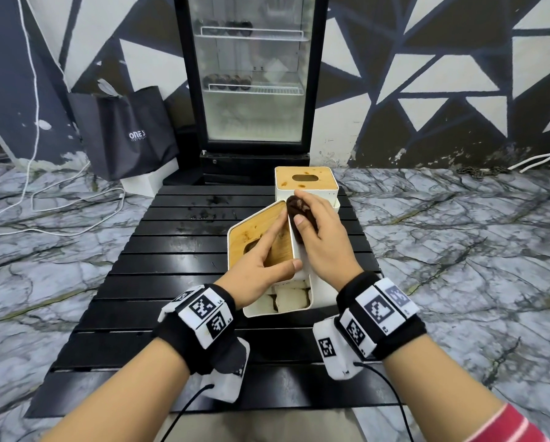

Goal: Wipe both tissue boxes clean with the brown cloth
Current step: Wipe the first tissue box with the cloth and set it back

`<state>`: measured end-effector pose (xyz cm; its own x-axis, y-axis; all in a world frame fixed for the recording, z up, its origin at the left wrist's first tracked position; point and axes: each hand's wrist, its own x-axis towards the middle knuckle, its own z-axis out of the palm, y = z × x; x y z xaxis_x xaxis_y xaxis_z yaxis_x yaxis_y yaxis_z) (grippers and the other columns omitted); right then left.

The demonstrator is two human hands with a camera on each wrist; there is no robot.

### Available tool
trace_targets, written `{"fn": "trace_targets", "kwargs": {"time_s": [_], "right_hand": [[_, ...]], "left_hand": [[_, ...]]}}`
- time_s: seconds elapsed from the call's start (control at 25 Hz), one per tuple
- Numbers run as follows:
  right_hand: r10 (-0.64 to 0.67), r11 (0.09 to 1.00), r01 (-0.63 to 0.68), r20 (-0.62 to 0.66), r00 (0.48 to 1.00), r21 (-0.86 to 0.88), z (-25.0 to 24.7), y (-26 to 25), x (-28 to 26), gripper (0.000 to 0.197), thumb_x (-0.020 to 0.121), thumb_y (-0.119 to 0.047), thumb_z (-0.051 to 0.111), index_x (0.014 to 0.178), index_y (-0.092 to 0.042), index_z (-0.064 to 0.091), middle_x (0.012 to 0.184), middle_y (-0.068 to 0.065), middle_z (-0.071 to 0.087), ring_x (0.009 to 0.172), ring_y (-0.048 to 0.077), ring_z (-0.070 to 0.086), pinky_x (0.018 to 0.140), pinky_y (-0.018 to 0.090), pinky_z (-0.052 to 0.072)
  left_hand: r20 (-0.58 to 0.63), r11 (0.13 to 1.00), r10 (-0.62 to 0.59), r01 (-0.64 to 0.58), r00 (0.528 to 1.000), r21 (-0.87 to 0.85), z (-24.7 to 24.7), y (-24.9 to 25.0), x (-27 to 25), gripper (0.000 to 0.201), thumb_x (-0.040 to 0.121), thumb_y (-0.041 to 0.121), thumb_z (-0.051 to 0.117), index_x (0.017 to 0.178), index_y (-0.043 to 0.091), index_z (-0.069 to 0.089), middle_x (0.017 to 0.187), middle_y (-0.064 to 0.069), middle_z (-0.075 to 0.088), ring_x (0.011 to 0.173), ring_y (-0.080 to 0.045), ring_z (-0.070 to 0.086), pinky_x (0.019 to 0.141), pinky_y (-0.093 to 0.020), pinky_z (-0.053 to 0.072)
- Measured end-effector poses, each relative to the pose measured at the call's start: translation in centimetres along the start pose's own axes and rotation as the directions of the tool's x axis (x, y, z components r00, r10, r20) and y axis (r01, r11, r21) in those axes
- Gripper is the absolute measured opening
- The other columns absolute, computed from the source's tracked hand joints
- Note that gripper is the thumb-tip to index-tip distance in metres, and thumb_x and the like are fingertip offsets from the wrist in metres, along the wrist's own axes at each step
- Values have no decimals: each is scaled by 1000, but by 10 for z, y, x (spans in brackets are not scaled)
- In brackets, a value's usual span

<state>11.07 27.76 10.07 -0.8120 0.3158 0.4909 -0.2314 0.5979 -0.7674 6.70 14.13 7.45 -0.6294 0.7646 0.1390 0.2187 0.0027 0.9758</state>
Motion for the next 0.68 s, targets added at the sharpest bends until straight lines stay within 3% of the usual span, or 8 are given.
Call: {"fn": "trace_targets", "kwargs": {"time_s": [0.08, 0.16, 0.28, 0.48, 0.68], "right_hand": [[-10, 1000, 9, 19, 1000, 27, 1, 2, -5, 39, 92, -10, 44, 131, -14, 44, 126, -4, 46, 124, 15, 38, 110, 34, 29], [-4, 998, 1, 40, 999, 65, 4, 5, -17, 41, 91, -19, 40, 132, -18, 43, 125, -10, 43, 125, 11, 36, 109, 29, 26], [24, 994, -30, 59, 998, 103, 5, 10, -33, 45, 86, -23, 33, 131, -27, 42, 124, -22, 41, 124, 5, 33, 106, 17, 22], [21, 997, -28, 84, 996, 78, 2, 14, -53, 42, 88, -24, 32, 127, -38, 35, 125, -26, 36, 125, 1, 30, 104, 6, 18], [12, 999, -17, 102, 995, 49, -2, 21, -70, 41, 90, -24, 32, 127, -41, 31, 126, -31, 31, 126, 0, 28, 105, 6, 16]], "left_hand": [[9, 1000, 12, -12, 1000, -9, -3, 0, 0, 74, 85, 27, 66, 127, 64, 17, 152, 15, 21, 131, 5, 34, 84, -13, 47], [2, 1000, 6, -6, 1000, 9, -6, -1, 1, 75, 80, 41, 69, 126, 69, 16, 154, 11, 23, 139, -6, 29, 95, -18, 46], [-9, 1000, -13, 13, 1000, 5, -9, -1, 1, 75, 81, 40, 66, 127, 66, 14, 151, 1, 32, 136, -13, 37, 102, -21, 43], [2, 999, -32, 32, 999, -14, -10, 1, 2, 84, 84, 23, 60, 143, 47, 6, 150, 2, 33, 130, -14, 44, 81, -14, 49], [-20, 998, -69, 69, 997, -12, -14, 0, 1, 85, 89, 14, 57, 148, 39, 3, 143, -6, 44, 113, -8, 55, 79, -14, 50]]}}
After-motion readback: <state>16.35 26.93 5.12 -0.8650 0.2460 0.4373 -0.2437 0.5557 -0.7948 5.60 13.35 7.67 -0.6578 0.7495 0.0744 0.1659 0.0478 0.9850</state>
